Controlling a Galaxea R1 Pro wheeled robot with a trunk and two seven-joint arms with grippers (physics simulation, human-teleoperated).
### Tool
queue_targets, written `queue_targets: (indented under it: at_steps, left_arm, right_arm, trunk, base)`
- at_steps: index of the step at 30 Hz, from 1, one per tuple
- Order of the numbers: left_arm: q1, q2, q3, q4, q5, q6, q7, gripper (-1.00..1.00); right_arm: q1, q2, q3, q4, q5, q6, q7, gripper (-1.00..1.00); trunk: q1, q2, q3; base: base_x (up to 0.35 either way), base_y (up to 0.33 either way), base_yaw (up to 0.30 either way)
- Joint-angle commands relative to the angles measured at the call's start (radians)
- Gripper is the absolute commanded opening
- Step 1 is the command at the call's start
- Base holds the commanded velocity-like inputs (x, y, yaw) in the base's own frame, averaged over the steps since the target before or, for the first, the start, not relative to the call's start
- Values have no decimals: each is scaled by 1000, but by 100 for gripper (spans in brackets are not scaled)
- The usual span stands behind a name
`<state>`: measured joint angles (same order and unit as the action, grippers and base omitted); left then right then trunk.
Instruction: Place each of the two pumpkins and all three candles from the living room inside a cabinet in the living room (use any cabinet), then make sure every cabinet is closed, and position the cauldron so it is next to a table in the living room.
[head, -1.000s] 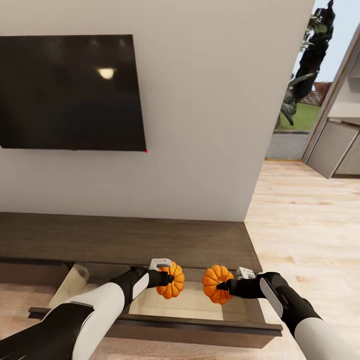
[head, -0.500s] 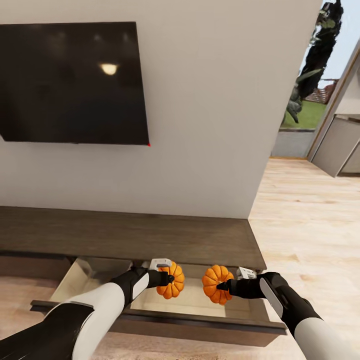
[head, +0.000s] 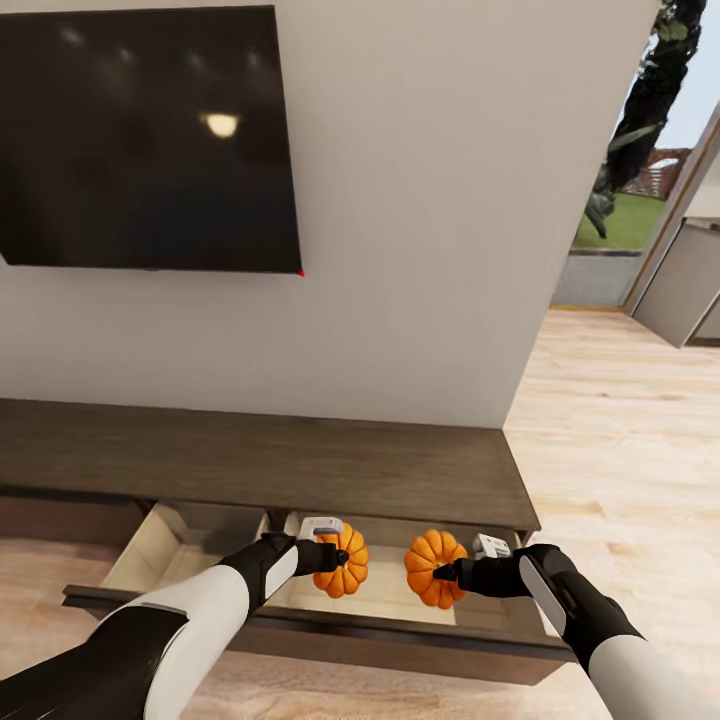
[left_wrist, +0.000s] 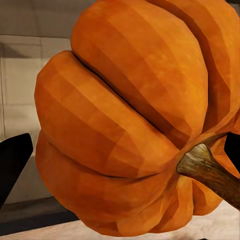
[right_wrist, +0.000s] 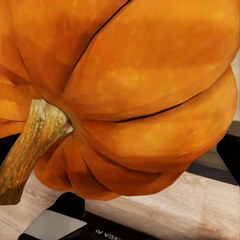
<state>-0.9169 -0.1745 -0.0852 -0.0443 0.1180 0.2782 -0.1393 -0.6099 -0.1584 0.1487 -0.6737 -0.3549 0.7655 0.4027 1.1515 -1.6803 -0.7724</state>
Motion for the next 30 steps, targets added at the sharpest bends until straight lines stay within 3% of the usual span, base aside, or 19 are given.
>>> queue_targets:
  at_steps: [1,13,19,30]
  left_arm:
    - [0,0,-7,-2,11,6,0,-100]
    - [0,0,-7,-2,11,2,0,-100]
    - [0,0,-8,2,9,4,0,-100]
    - [0,0,-8,3,9,1,-2,-100]
  right_arm:
    - [-1,-1,3,-1,-1,2,-1,-100]
    - [-1,-1,3,-1,-2,2,-1,-100]
    - [-1,-1,3,-1,-2,2,-1,-100]
    - [-1,-1,2,-1,-3,2,-1,-100]
  trunk:
    - [4,-8,-4]
    - [50,-92,-42]
    - [50,-92,-42]
    - [50,-92,-42]
  base:
    - [0,0,-4]
    - [0,0,-1]
    - [21,-6,0]
    - [250,-135,0]
